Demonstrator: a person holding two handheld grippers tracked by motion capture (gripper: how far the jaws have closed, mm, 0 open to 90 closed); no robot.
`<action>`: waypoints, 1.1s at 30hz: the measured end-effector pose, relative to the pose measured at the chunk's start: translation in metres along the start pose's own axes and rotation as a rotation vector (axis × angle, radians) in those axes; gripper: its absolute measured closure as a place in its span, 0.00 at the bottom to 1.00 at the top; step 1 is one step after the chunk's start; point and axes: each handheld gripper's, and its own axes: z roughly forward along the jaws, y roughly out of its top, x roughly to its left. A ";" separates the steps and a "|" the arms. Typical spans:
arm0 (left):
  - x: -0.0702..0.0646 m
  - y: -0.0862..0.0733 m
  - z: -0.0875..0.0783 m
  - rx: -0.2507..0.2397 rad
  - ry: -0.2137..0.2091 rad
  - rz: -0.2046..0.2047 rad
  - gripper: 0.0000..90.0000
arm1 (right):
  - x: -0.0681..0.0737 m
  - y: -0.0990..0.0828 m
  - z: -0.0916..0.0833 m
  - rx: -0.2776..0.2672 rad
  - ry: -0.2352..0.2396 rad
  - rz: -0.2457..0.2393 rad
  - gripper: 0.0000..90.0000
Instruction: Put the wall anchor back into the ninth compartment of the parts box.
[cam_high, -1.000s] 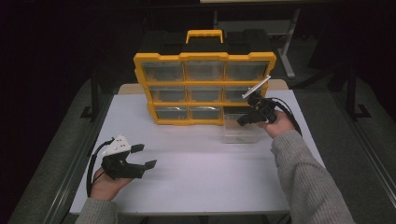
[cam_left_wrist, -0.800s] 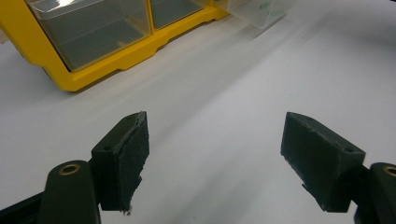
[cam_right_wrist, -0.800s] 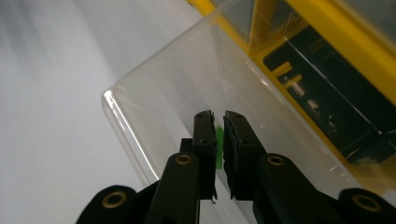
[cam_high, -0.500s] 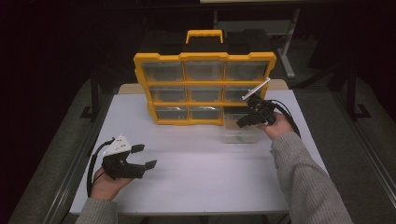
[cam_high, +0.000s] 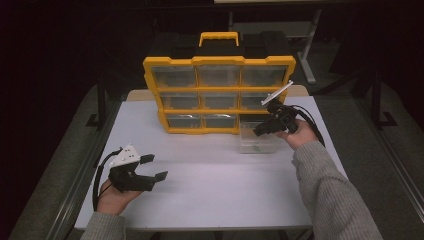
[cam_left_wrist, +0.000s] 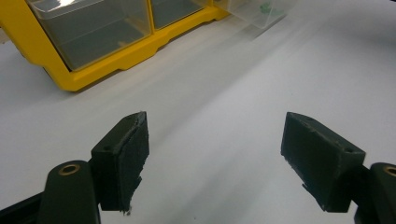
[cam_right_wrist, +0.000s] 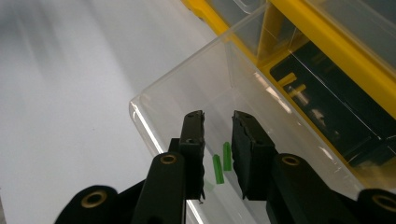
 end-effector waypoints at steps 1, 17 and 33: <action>0.000 0.000 0.000 0.000 0.000 0.000 0.26 | 0.000 0.000 0.000 0.000 0.000 0.000 0.81; 0.002 -0.001 0.000 -0.004 -0.007 -0.007 0.26 | 0.005 0.001 -0.011 -0.030 0.015 0.021 0.76; 0.001 0.000 0.001 -0.005 -0.007 0.002 0.26 | 0.016 -0.001 -0.017 -0.034 0.026 0.023 0.72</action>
